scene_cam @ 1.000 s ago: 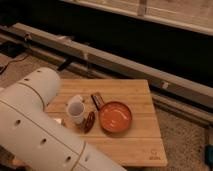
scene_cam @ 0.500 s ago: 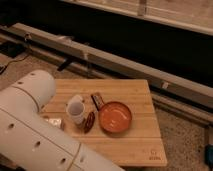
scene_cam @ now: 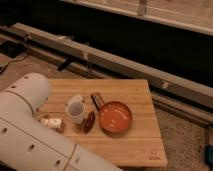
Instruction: Stand the bottle upright
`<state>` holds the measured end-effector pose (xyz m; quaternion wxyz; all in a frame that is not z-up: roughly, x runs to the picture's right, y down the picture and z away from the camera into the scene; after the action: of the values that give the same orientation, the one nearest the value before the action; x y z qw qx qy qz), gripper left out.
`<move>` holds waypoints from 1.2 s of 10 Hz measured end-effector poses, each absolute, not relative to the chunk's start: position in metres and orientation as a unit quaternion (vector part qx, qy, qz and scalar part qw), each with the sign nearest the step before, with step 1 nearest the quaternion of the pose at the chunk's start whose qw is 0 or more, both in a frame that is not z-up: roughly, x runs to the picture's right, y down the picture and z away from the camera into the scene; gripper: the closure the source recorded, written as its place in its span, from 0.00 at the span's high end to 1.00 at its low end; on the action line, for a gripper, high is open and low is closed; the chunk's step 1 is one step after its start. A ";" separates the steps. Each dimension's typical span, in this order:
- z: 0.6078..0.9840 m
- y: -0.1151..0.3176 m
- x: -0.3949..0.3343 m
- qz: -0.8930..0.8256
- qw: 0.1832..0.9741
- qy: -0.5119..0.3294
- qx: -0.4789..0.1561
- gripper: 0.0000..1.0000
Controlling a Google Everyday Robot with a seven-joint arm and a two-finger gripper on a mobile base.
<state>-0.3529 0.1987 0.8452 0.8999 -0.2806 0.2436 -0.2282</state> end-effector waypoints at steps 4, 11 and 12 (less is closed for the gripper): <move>0.848 0.194 -0.350 -0.233 0.899 0.245 -0.279 0.57; 0.800 0.167 -0.363 -0.187 0.922 0.127 -0.316 0.00; 0.792 0.160 -0.364 -0.177 0.925 0.106 -0.320 0.00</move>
<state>-0.3639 0.1596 0.7923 0.9246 -0.3204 0.1057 -0.1769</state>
